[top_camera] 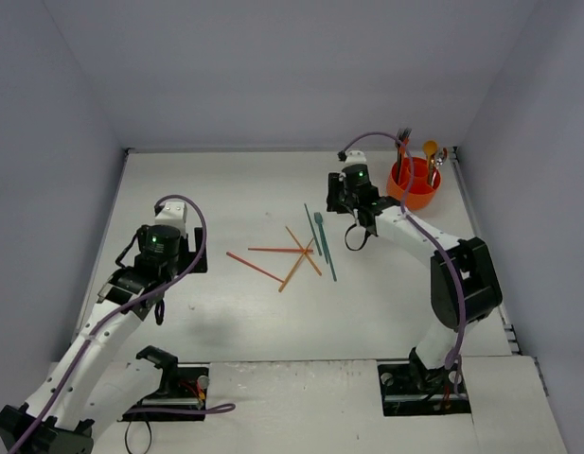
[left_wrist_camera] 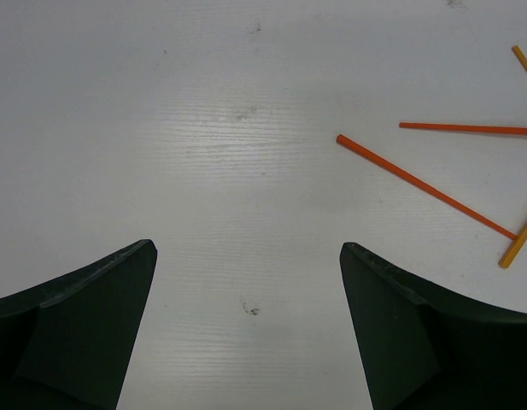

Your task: Sort the eating utensils into containers

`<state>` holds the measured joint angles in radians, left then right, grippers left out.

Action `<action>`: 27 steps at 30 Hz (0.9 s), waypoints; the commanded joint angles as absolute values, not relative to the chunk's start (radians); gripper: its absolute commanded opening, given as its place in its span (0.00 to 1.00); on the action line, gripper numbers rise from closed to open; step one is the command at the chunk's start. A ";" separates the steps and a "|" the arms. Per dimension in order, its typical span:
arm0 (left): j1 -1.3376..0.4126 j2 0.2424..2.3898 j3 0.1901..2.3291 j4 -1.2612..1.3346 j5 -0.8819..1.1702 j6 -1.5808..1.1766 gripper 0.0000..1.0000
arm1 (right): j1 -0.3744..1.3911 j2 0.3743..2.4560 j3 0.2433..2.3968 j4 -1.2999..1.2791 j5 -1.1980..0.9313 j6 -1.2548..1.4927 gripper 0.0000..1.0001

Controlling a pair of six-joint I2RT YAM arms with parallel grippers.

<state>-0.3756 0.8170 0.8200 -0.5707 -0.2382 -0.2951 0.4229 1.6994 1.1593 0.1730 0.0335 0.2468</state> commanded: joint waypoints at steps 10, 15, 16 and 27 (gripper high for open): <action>-0.370 0.848 0.848 -0.521 -0.209 -0.290 0.87 | 0.503 1.834 1.182 0.133 0.042 0.298 0.26; -0.370 0.851 0.848 -0.522 -0.209 -0.290 0.87 | 0.515 1.896 1.225 0.133 0.062 0.294 0.27; -0.370 0.851 0.848 -0.522 -0.209 -0.290 0.87 | 0.518 1.904 1.231 0.132 0.068 0.294 0.29; -0.370 0.851 0.847 -0.522 -0.206 -0.288 0.87 | 0.529 1.985 1.313 0.126 0.141 0.278 0.31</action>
